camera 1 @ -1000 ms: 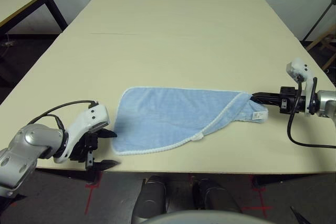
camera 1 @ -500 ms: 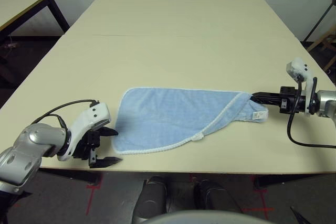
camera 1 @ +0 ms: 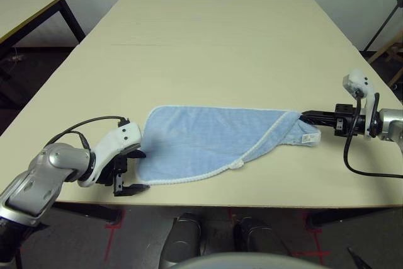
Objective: Fold the towel and set it aside.
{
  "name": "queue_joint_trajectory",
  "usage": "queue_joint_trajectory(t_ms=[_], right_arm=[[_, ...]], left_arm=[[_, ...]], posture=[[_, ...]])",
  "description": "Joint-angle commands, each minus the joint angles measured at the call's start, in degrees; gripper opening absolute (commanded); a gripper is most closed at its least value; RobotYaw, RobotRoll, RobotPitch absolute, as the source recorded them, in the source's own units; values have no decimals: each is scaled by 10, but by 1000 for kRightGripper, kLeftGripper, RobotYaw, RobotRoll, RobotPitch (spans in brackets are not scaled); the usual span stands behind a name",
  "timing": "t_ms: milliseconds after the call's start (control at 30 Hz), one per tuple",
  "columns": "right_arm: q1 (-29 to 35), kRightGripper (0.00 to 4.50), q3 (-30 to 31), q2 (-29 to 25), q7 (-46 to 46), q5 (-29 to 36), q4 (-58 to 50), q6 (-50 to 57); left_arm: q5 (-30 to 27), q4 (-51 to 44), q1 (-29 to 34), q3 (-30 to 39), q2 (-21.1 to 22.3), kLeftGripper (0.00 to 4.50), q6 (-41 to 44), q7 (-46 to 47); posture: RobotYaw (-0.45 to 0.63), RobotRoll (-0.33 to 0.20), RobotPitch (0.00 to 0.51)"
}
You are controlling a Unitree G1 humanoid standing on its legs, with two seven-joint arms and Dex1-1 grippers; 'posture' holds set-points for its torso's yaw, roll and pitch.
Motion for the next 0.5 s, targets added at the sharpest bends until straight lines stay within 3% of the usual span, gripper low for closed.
queue_joint_trajectory(t_ms=[33, 233, 500], right_arm=[[-4, 0, -11, 2, -1, 9, -2, 3], [-5, 0, -10, 2, -1, 9, 0, 2], [-4, 0, -9, 2, 0, 9, 1, 2]], left_arm=[[2, 16, 8, -10, 1, 2157, 10, -3], [-6, 17, 8, -6, -1, 36, 10, -7], [-29, 14, 10, 3, 4, 13, 15, -22]], posture=[[101, 0, 99], [103, 0, 99], [105, 0, 97]])
